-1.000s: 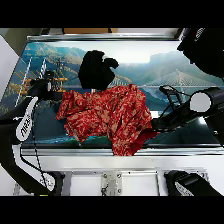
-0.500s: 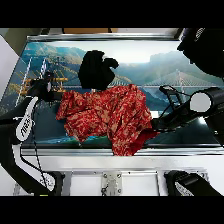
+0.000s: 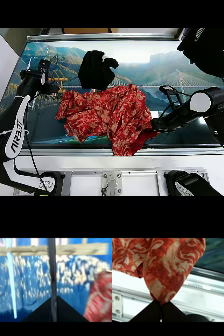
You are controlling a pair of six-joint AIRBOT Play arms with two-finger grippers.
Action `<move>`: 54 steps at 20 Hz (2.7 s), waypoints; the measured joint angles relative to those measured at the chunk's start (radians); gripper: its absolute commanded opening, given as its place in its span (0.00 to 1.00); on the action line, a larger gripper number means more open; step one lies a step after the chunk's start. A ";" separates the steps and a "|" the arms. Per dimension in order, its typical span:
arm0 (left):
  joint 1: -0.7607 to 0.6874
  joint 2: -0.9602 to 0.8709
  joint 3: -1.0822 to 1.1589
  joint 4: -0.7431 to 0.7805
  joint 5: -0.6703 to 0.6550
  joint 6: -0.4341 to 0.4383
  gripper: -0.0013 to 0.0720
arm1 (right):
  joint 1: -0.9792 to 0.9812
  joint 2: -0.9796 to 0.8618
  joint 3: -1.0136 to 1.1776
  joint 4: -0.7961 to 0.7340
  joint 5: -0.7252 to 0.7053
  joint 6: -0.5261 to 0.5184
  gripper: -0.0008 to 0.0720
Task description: Fold the clothes and pants, and hang the long-sleeved shirts on hangers.
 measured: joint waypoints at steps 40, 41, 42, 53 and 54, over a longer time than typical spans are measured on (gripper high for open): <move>0.245 0.907 -0.772 -1.028 -0.656 1.508 0.03 | 0.000 0.000 0.000 0.000 0.000 0.000 0.02; 0.246 0.932 -0.802 -1.043 -0.655 1.512 0.03 | 0.000 0.000 0.000 0.000 0.000 0.000 0.02; 0.246 0.957 -0.832 -1.057 -0.654 1.515 0.03 | 0.000 0.000 0.000 0.000 0.000 0.000 0.02; 0.192 1.029 -0.964 -1.097 -0.645 1.522 0.03 | 0.000 0.000 0.000 0.000 0.000 0.000 0.02; 0.162 1.030 -0.965 -1.097 -0.638 1.521 0.03 | 0.000 0.000 0.000 0.000 0.000 0.000 0.02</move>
